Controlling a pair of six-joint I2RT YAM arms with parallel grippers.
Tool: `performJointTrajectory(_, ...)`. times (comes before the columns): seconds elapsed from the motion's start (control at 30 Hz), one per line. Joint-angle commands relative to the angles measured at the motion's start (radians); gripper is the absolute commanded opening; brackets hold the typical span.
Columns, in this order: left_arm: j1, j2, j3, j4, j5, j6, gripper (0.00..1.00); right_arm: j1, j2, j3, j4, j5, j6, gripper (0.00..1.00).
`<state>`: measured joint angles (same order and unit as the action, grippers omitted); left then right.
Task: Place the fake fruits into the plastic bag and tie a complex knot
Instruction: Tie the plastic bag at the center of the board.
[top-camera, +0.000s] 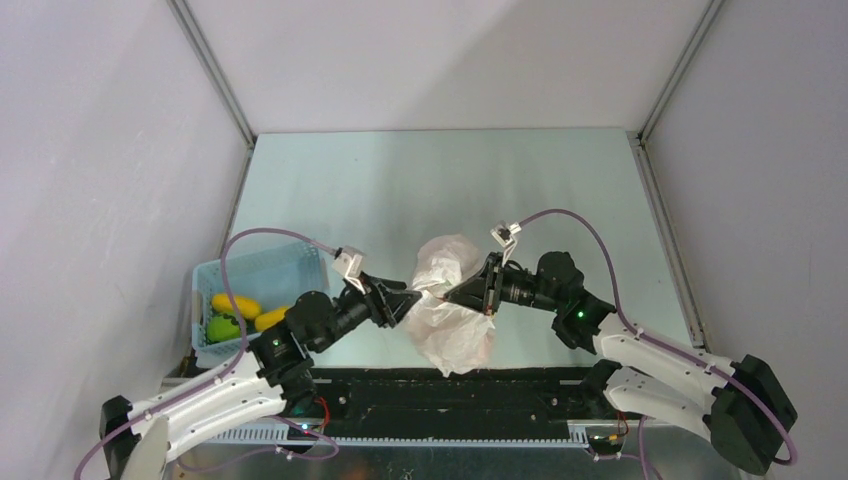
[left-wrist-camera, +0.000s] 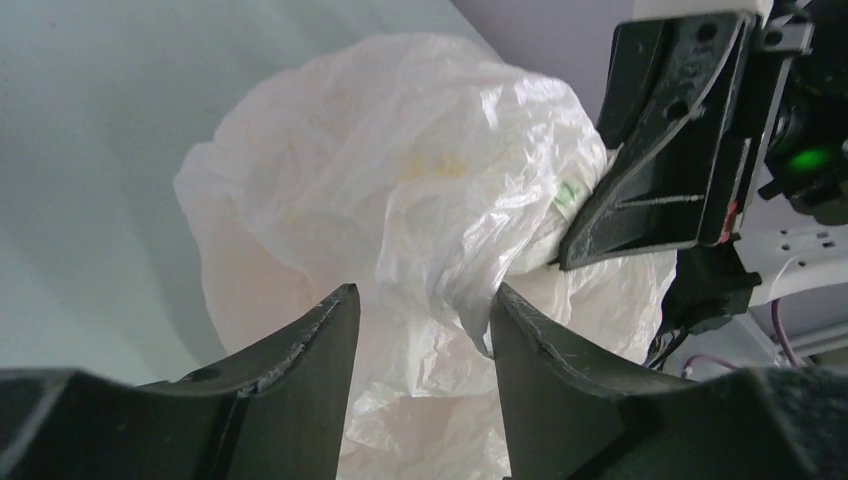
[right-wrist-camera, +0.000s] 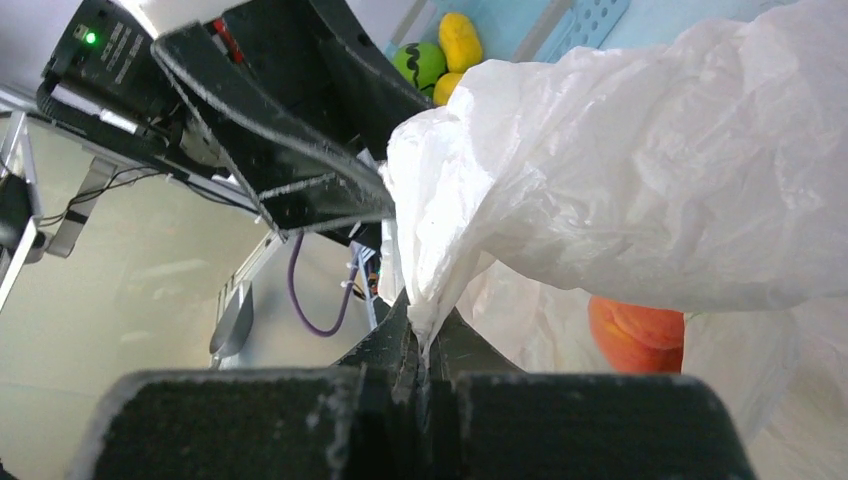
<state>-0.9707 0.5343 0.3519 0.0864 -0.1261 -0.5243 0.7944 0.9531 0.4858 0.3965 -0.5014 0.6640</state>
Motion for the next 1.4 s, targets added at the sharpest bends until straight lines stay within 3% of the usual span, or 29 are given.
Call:
performJointTrajectory(0.0, 0.040, -0.013, -0.009, 0.038, 0.029, -0.025, 0.55, -0.004, -0.028, -0.011, 0.103, -0.075, 0.021, 0.00)
performJointTrajectory(0.2, 0.051, 0.063, -0.028, 0.102, 0.084, -0.036, 0.45, -0.003, -0.027, -0.050, 0.257, -0.134, 0.071, 0.00)
performJointTrajectory(0.93, 0.051, 0.477, 0.017, 0.707, 0.358, -0.037, 0.45, -0.018, 0.038, -0.122, 0.649, -0.270, 0.251, 0.00)
performJointTrajectory(1.17, 0.053, 0.552, -0.026, 0.836, 0.393, -0.071, 0.51, -0.038, 0.017, -0.138, 0.654, -0.256, 0.260, 0.00)
performJointTrajectory(1.37, 0.052, 0.467, -0.052, 0.871, 0.436, -0.123, 0.58, -0.059, 0.020, -0.167, 0.654, -0.242, 0.263, 0.00)
